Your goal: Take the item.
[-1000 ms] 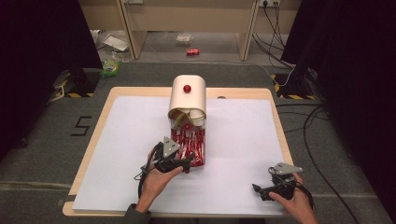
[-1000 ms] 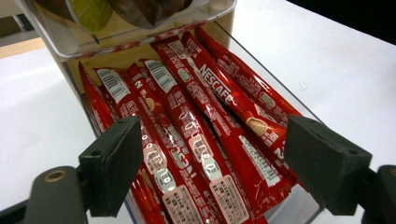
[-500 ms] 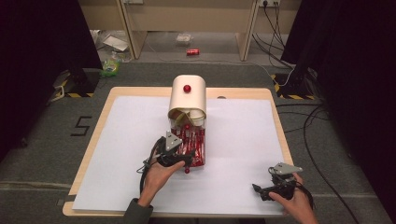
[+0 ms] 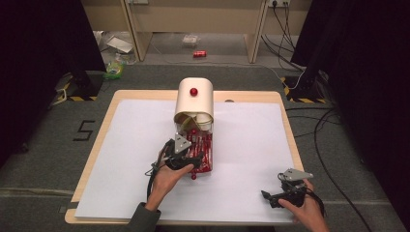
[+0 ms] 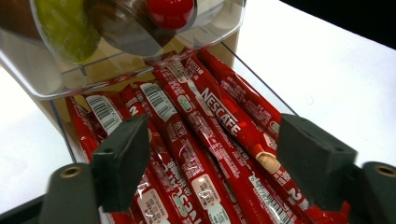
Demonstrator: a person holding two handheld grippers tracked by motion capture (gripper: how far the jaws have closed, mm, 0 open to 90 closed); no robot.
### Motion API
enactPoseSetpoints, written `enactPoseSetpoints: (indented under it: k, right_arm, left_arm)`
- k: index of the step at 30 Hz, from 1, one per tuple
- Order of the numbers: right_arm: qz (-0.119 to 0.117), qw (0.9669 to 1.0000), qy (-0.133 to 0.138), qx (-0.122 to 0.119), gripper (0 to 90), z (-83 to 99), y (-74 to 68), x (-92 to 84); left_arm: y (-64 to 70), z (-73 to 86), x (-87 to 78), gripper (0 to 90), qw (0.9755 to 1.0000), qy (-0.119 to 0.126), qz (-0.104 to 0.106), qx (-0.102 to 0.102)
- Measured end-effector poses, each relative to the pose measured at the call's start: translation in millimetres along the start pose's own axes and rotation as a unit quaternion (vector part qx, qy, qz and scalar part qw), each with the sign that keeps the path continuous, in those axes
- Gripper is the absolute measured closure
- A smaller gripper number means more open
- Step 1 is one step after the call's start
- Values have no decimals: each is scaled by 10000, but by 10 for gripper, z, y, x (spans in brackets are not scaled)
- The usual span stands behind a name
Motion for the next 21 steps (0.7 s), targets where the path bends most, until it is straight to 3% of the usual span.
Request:
enactPoseSetpoints:
  k: [9,13,17,21]
  right_arm:
    - [1,10000,4,2,3,0,1,1]
    - [-1,10000,0,0,3,0,1,0]
    - [-2,10000,0,3,3,0,0,0]
    - [2,10000,2,2,3,0,1,1]
  left_arm:
    - [8,21,62,442,10000,-47,-3,-44]
    - [48,49,87,526,9999,-118,20,74]
    - [76,67,108,569,9995,-166,-96,241]
    - [63,80,126,575,9994,-227,-110,252]
Point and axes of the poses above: each handheld gripper's, and its own axes: x roughly forward along the jaws, z roughly out of its underside, y roughly to its right, the point moved 4 cm from there along x, roughly forward along the jaws, and after that the axes turned 8 degrees about -x, right-handed, at the moved point
